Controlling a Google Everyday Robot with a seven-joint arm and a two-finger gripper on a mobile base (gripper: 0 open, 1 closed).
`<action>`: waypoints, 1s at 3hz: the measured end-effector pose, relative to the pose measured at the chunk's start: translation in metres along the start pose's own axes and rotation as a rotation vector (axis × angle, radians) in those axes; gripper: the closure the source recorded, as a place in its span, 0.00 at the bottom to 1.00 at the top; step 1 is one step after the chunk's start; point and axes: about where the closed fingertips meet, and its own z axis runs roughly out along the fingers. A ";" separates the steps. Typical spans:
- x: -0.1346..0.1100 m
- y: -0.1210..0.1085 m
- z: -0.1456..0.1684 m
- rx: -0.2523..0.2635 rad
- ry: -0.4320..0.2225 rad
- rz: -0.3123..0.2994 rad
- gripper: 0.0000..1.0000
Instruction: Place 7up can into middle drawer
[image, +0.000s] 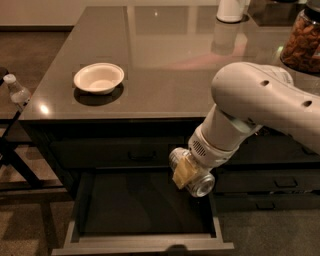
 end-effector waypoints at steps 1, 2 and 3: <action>0.009 0.001 0.051 -0.050 0.035 0.044 1.00; 0.007 0.000 0.108 -0.087 0.059 0.080 1.00; -0.003 -0.003 0.157 -0.120 0.069 0.108 1.00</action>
Offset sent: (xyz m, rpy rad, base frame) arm 0.0014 0.0472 -0.1717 0.0697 0.1743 -0.0783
